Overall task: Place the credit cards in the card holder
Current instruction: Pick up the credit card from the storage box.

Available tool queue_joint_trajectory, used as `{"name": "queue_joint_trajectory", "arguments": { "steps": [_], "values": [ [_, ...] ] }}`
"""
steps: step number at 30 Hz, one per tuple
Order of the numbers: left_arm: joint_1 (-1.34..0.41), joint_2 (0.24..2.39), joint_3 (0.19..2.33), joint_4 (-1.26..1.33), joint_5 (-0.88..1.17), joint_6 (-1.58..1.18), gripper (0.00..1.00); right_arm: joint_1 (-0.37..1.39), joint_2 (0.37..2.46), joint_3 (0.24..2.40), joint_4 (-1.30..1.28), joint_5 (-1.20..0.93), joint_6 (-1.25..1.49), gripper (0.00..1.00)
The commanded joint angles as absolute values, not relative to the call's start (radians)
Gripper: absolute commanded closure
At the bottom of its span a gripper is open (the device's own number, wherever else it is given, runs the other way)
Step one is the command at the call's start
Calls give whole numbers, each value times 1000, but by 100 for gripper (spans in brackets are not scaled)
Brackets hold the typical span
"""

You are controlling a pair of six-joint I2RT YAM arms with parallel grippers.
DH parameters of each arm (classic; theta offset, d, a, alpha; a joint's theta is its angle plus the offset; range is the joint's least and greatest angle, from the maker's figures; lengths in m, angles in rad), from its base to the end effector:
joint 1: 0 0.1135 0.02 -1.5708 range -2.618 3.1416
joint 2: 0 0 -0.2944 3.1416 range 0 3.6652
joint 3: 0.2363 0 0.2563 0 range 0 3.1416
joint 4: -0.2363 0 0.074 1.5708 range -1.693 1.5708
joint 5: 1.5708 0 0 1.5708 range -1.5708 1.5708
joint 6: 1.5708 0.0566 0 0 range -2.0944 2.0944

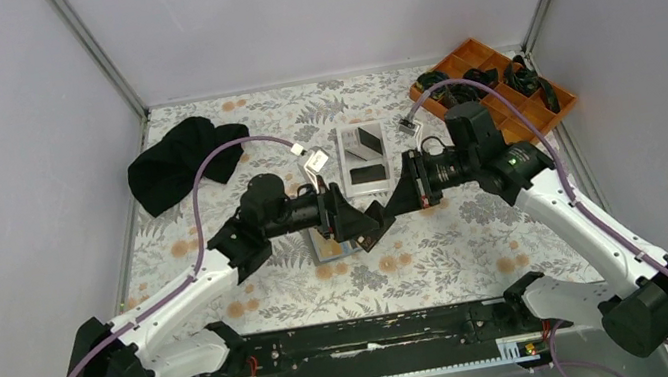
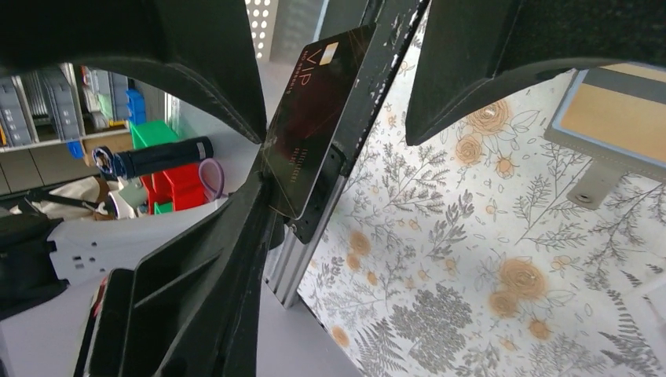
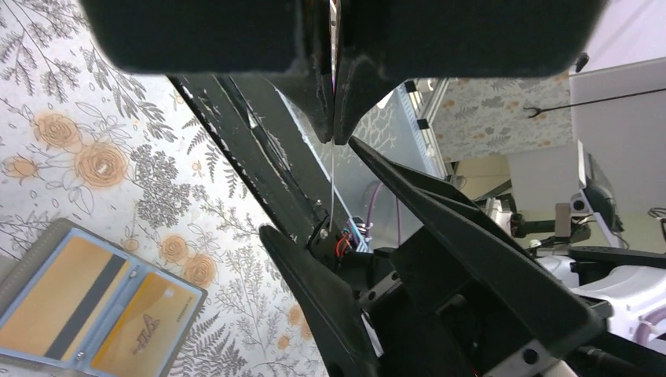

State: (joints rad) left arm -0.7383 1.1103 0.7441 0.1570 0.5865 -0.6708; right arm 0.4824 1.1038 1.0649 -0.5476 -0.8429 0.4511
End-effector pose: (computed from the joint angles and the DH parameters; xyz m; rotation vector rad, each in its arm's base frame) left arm 0.1726 -0.1994 0.3189 0.5456 1.9441 -1.4802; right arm 0.1857 0.1450 0.3648 -0.5685 2.2123 1.4250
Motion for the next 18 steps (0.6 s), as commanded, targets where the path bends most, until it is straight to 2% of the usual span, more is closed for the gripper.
{"name": "queue_joint_trajectory", "arguments": {
  "steps": [1,3,5,12,15,18],
  "values": [
    [-721,1118,728,227,694,-678,32,488,1122,1075,-477,-914,483,100],
    [-712,1106,712,249,702,-690,42,487,1135,1080,-479,-919,480,100],
    [-703,1102,701,266,711,-701,56,486,1146,1082,-474,-920,480,100],
    [-684,1107,671,314,744,-737,87,488,1180,1076,-440,-938,491,99],
    [-682,1107,653,331,749,-748,100,485,1187,1078,-428,-927,493,84],
    [-676,1093,629,339,724,-761,100,481,1188,1097,-453,-868,468,64]
  ]
}}
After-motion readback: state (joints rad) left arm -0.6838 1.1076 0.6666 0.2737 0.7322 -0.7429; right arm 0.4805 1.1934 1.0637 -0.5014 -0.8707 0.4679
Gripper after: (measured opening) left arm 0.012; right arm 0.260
